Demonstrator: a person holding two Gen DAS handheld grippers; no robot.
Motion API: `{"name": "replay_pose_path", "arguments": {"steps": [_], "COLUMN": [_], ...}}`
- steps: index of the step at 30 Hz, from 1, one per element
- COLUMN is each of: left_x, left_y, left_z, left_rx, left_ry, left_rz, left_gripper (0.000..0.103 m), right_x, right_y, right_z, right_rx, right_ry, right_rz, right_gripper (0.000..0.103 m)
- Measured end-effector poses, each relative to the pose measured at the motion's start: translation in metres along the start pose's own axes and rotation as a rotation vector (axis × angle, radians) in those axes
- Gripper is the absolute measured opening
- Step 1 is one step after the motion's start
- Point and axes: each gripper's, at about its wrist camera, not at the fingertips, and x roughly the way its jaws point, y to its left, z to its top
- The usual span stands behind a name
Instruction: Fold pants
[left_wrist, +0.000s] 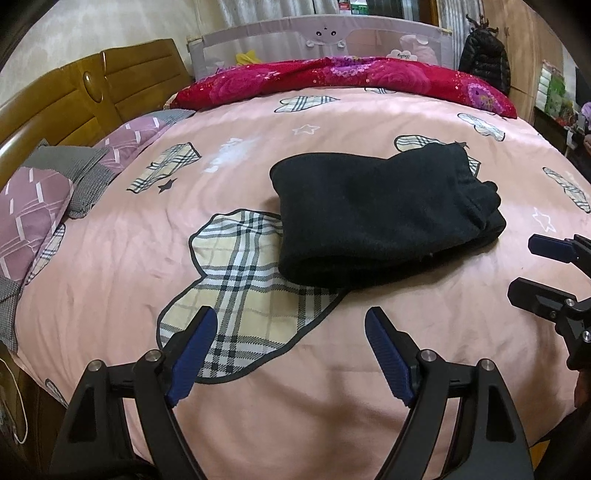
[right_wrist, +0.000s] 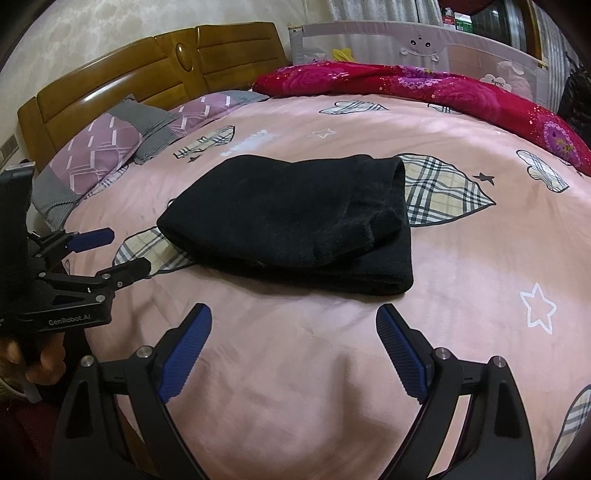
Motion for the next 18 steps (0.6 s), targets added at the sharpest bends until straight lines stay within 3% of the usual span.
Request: {"name": "replay_pose_path", "arguments": {"steps": [18], "left_x": [0.011], "left_y": [0.002], "left_z": [0.001], "left_rx": [-0.007], "left_ry": [0.006], "left_rz": [0.01], "left_gripper": [0.084], "right_x": [0.01], "right_y": [0.004], "right_z": [0.001], "right_rx": [0.004], "right_ry": [0.016], "right_rz": [0.006], "right_gripper": [0.091]}}
